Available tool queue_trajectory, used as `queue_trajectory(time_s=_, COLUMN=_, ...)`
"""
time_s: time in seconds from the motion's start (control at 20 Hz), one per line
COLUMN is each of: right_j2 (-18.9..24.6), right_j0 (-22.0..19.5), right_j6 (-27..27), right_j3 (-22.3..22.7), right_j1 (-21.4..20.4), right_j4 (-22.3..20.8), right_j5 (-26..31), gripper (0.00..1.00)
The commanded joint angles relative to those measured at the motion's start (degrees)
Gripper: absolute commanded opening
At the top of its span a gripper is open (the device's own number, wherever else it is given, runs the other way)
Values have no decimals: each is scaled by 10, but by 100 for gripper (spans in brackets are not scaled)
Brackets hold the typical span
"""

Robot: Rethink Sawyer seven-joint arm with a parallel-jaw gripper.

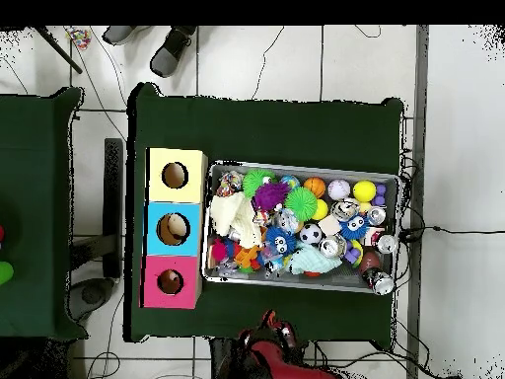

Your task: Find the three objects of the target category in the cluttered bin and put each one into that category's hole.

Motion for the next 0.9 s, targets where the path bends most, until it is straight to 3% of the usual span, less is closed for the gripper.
queue_trajectory(time_s=0.05, right_j2=-34, right_j0=32, right_j6=101, right_j3=-53, right_j1=28, right_j4=-10, right_j5=-21, gripper=0)
queue_trajectory(time_s=0.25, right_j2=-45, right_j0=58, right_j6=111, right_j3=-48, right_j1=34, right_j4=0, right_j5=-28, gripper=0)
queue_trajectory(time_s=0.45, right_j2=-52, right_j0=90, right_j6=132, right_j3=-40, right_j1=66, right_j4=15, right_j5=-63, gripper=0)
queue_trajectory(time_s=0.7, right_j2=-8, right_j0=111, right_j6=168, right_j3=-15, right_j1=122, right_j4=47, right_j5=-122, gripper=0)
queue_trajectory(time_s=0.9, right_j2=12, right_j0=117, right_j6=185, right_j3=4, right_j1=135, right_j4=66, right_j5=-152, gripper=0)
